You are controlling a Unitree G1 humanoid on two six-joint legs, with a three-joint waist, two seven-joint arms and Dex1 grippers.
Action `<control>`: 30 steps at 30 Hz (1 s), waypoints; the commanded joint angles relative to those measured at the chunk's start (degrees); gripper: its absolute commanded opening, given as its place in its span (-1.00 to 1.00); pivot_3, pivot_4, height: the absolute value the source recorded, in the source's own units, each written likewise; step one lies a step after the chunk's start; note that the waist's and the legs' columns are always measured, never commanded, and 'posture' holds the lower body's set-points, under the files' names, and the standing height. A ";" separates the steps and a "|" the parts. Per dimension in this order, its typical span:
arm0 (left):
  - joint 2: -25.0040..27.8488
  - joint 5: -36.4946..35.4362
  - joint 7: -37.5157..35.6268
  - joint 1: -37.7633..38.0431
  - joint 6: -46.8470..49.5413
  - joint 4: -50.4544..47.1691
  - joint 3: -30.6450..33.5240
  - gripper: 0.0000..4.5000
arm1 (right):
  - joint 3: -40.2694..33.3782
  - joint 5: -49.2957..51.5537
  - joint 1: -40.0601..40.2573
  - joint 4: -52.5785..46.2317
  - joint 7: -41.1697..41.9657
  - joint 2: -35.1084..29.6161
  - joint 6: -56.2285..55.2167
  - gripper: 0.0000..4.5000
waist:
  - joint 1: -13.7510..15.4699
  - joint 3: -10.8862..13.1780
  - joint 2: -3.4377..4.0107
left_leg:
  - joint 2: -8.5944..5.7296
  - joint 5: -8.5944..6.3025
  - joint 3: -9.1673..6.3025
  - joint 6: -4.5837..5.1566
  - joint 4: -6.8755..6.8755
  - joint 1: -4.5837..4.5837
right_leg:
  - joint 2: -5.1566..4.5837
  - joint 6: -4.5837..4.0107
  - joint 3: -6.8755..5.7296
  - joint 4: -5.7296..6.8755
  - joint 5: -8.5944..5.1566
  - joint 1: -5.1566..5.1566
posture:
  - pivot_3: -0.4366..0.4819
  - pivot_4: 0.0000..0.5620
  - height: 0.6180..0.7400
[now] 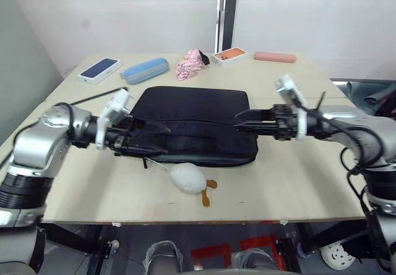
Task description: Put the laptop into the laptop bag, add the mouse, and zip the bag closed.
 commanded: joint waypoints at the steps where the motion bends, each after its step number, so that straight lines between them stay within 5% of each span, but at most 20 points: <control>1: 0.56 2.67 -1.91 3.39 -6.83 -2.22 -2.04 0.45 | 7.13 -7.25 -4.90 6.64 -0.37 4.33 -6.78 -0.75 | -0.44 0.00 0.01 | 0.00 0.00 0.00 -0.01 -0.01 -0.01 | 0.02 0.01 0.03 0.03 -0.01 -0.02 | -0.05 -0.47 1.00; 3: 0.98 4.49 -2.46 5.52 -10.64 -1.63 -3.00 0.45 | 10.60 -10.64 -7.52 11.33 0.00 7.47 -9.60 -0.99 | -0.78 0.00 0.01 | 0.01 0.01 -0.02 -0.02 -0.02 -0.01 | 0.04 0.02 0.02 0.07 -0.01 -0.13 | -0.05 -0.47 1.00; 18: -3.30 7.85 1.67 12.09 -22.64 5.93 -3.96 0.45 | 21.29 -28.34 -17.71 37.04 1.44 21.96 -22.71 -0.99 | -0.69 -0.01 0.00 | 0.00 0.00 -0.01 -0.01 -0.03 -0.16 | 0.02 0.02 -0.03 -0.17 -0.02 -0.15 | -0.05 -0.47 1.00; 24: -5.11 8.33 2.72 10.90 -22.97 7.23 -4.83 0.45 | 16.07 -26.73 -19.85 42.40 2.04 24.52 -20.38 -0.99 | -0.64 -0.01 0.00 | 0.00 0.00 0.00 -0.01 0.01 -0.07 | 0.02 0.02 0.02 -0.06 -0.02 -0.10 | -0.05 -0.47 1.00; 30: -6.49 9.30 2.92 9.46 -23.87 9.06 -6.10 0.45 | 23.46 -35.45 -17.87 47.78 2.16 22.95 -20.85 -0.99 | -0.60 -0.10 0.01 | 0.00 0.00 -0.01 -0.01 0.04 0.02 | 0.02 0.02 0.01 0.02 -0.02 -0.03 | -0.05 -0.47 1.00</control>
